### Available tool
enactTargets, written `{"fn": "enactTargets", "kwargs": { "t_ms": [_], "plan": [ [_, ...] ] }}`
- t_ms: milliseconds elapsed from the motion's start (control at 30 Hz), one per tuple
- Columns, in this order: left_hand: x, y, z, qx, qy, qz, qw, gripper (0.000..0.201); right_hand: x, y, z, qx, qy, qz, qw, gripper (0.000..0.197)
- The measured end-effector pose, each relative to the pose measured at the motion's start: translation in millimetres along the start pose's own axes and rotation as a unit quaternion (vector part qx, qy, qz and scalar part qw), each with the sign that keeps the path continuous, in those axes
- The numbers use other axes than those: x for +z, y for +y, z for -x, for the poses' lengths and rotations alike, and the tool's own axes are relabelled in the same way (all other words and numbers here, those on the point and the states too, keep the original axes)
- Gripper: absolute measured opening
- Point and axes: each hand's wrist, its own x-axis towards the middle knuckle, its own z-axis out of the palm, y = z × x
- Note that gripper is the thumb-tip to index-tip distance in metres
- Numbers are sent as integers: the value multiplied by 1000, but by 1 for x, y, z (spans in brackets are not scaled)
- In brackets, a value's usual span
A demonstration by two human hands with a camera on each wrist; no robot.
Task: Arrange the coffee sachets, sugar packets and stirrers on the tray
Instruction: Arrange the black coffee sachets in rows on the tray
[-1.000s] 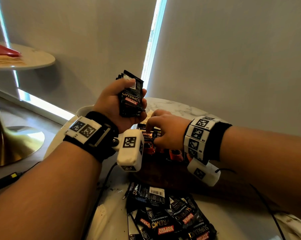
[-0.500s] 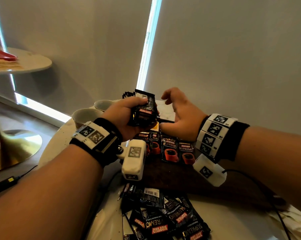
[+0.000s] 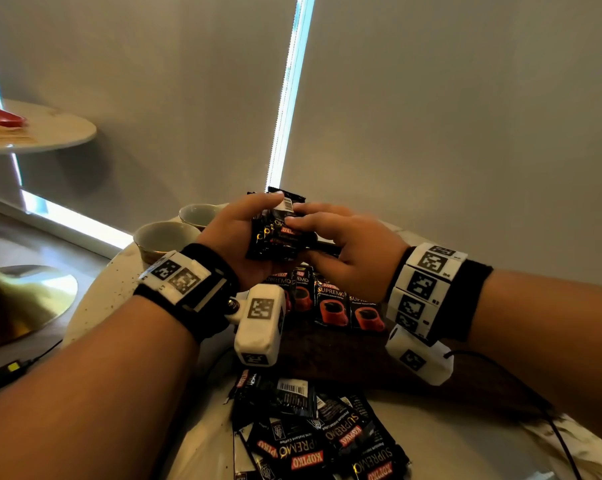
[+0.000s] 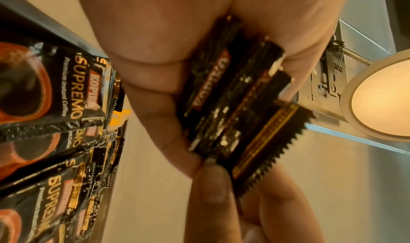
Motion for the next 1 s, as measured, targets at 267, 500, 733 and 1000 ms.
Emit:
{"fn": "enactTargets", "kwargs": {
  "t_ms": [267, 500, 733, 1000],
  "plan": [
    [-3, 2, -2, -18, 10, -13, 1000, 41, -2, 9, 4, -26, 14, 28, 999, 49],
    [-7, 1, -6, -9, 61, 2, 998, 36, -4, 18, 2, 16, 47, 21, 999, 25],
    [-9, 0, -7, -1, 58, -8, 998, 47, -7, 15, -3, 116, 137, -132, 975, 17],
    [0, -2, 0, -69, -91, -79, 990, 39, 7, 1, -9, 175, 143, -228, 947, 19]
  ]
}}
